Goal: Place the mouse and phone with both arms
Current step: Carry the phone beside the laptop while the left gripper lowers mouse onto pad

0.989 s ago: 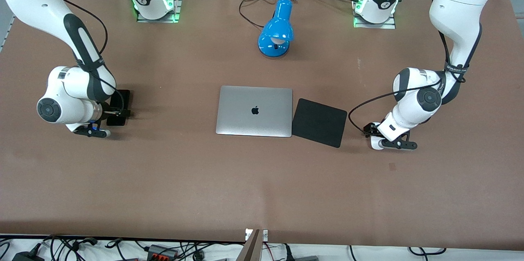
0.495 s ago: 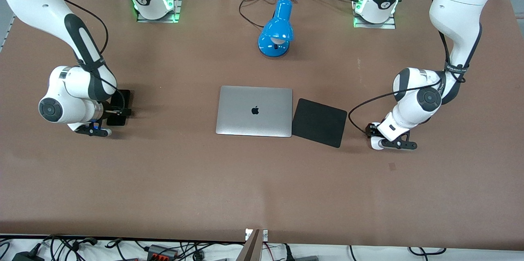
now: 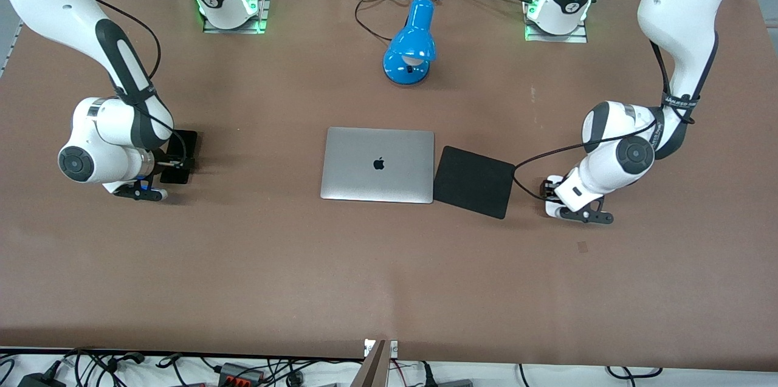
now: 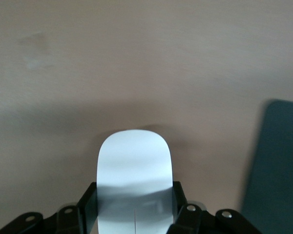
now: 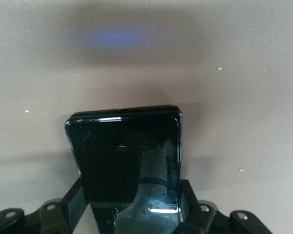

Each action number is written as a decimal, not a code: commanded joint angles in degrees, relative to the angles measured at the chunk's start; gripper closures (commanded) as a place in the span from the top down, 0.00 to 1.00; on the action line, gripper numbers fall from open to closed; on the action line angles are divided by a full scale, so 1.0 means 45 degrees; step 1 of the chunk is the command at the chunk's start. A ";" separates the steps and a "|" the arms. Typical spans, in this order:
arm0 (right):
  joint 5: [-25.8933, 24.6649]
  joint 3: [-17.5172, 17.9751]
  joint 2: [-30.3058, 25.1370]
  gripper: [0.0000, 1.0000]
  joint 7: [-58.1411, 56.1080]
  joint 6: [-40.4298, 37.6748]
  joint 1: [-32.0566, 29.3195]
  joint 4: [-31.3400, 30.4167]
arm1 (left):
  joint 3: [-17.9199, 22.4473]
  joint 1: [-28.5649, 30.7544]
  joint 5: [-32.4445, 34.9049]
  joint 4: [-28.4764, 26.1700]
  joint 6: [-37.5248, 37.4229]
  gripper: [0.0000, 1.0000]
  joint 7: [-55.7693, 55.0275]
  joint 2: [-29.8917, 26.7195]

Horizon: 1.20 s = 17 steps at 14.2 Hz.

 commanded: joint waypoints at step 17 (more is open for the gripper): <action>0.0516 0.4146 -0.0497 0.21 0.4619 -0.0175 0.1204 0.0613 | -0.0656 -0.3030 0.0336 0.1897 -0.0490 0.54 -0.4205 0.1767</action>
